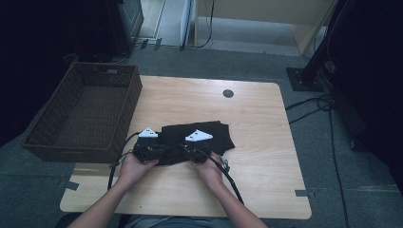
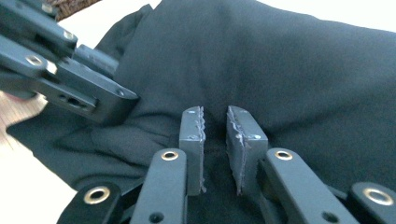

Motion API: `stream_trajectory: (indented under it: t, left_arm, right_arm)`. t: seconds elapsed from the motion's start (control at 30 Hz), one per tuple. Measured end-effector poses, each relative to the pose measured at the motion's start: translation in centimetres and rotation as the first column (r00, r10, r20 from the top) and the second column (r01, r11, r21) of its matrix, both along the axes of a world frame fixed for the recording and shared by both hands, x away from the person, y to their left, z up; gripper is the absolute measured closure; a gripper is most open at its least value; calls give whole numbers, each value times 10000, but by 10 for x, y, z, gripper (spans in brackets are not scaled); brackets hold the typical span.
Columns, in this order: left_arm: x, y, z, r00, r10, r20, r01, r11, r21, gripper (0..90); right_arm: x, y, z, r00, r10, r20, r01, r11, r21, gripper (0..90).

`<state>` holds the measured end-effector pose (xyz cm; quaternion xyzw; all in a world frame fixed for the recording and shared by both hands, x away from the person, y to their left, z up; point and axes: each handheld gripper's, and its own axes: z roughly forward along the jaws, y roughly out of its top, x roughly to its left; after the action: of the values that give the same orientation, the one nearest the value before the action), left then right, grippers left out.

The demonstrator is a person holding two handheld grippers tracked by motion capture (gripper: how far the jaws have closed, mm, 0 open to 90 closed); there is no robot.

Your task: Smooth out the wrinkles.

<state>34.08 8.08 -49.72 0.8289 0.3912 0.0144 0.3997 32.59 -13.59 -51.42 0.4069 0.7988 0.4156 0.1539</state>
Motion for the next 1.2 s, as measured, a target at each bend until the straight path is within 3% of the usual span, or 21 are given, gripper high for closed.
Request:
stream_trajectory:
  t: [0.07,0.13,0.17,0.33,0.4,0.47,0.57,0.63,0.73,0.8,0.97,1.1,1.2]
  left_arm:
    - [0,1,10,9999,-73,71,75,9997,-249,659]
    - [0,3,20,9994,-11,335,33,9977,-679,627]
    - [3,3,32,9985,111,537,-53,9943,-1063,624]
    - [16,-5,40,9973,44,729,16,9967,-816,613]
    - [24,-10,37,9975,51,711,-5,9979,-653,613]
    - [31,-15,33,9971,14,756,17,9992,-410,615]
    - [38,-16,29,9975,50,704,-13,9986,-525,614]
    - [40,-15,28,9976,101,680,-57,9979,-640,601]
    - [44,-15,31,9961,107,876,-66,9989,-461,561]
    - [49,-16,31,9972,-4,748,33,9992,-397,522]
    - [48,-19,26,9973,-119,722,135,9997,-220,518]
    - [44,-21,21,9956,-218,909,223,9997,-50,509]
    - [39,-23,19,9950,-206,980,208,9998,-8,480]
  right_arm:
    - [-3,0,-2,10000,-81,-56,82,9999,78,786]
    - [-5,-1,-3,10000,-69,-32,70,9999,89,788]
    - [-7,-2,-3,9999,5,-103,-4,10000,82,787]
    - [-10,-5,0,9993,244,-268,-243,9997,51,776]
    - [-11,-9,3,9984,404,-386,-398,9991,151,713]
    - [-11,-11,5,9979,495,-408,-487,9986,206,705]
    - [-12,-19,14,9991,388,-157,-382,9986,375,696]
    - [-11,-37,27,9994,-118,335,99,9984,560,683]
    - [-7,-50,31,9976,-509,470,480,9970,609,663]
    - [-2,-66,28,9953,-933,247,922,9948,423,662]
    - [-1,-75,16,9943,-1068,-71,1069,9940,235,659]
    - [-5,-75,8,9938,-1108,-21,1108,9937,145,659]
    - [-8,-75,5,9948,-1009,114,1011,9947,-180,652]
